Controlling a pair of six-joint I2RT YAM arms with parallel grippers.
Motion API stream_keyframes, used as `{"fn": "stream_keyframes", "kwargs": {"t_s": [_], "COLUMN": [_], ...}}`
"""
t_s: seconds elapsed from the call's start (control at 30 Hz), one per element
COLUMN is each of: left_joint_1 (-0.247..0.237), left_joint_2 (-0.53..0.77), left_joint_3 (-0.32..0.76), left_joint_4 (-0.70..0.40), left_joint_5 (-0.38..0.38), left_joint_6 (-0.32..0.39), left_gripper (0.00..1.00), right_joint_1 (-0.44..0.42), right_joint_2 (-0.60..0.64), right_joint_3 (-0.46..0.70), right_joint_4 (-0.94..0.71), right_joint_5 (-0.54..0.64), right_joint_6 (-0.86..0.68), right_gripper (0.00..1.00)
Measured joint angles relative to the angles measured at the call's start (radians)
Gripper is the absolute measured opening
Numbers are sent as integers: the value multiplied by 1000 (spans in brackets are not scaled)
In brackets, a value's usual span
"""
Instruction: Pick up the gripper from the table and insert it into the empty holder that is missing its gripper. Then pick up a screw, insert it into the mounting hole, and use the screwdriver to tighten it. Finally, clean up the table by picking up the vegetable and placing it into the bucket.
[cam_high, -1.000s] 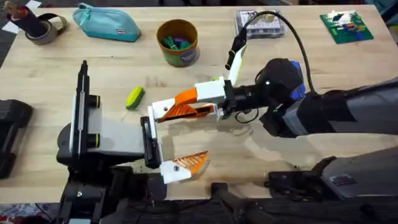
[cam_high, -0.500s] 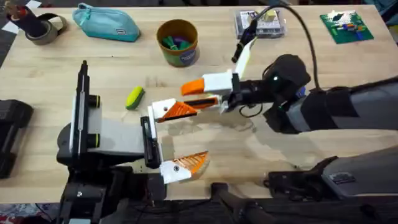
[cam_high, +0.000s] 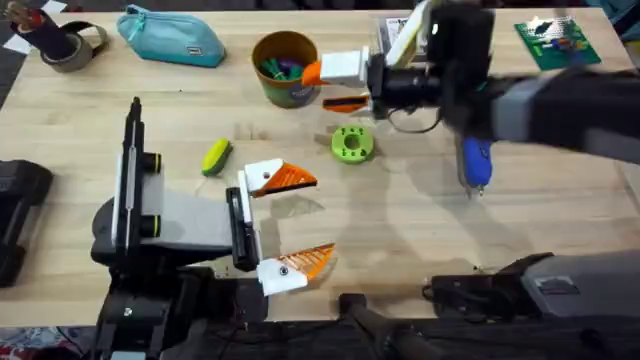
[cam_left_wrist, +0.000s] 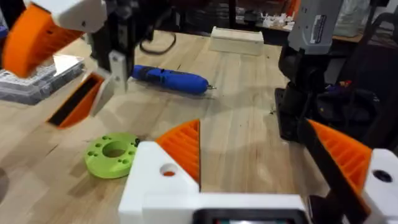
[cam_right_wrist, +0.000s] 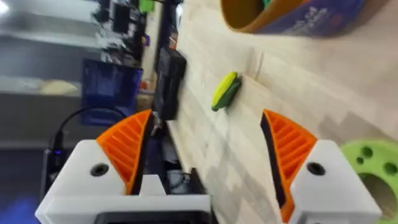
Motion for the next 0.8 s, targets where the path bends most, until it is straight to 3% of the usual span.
{"fn": "stream_keyframes", "kwargs": {"t_s": [0.23, 0.43, 0.67, 0.8], "left_joint_1": [0, 0, 0, 0], "left_joint_2": [0, 0, 0, 0], "left_joint_3": [0, 0, 0, 0], "left_joint_4": [0, 0, 0, 0], "left_joint_5": [1, 1, 0, 1], "left_joint_6": [0, 2, 3, 3], "left_gripper": [986, 986, 986, 986], "right_joint_1": [-13, -13, -13, -13], "right_joint_2": [-299, -566, -787, -817], "right_joint_3": [171, 191, 194, 194], "right_joint_4": [-629, -1031, -1340, -1416], "right_joint_5": [143, 326, 546, 610], "right_joint_6": [-345, -512, -593, -627], "right_gripper": [997, 997, 998, 998]}}
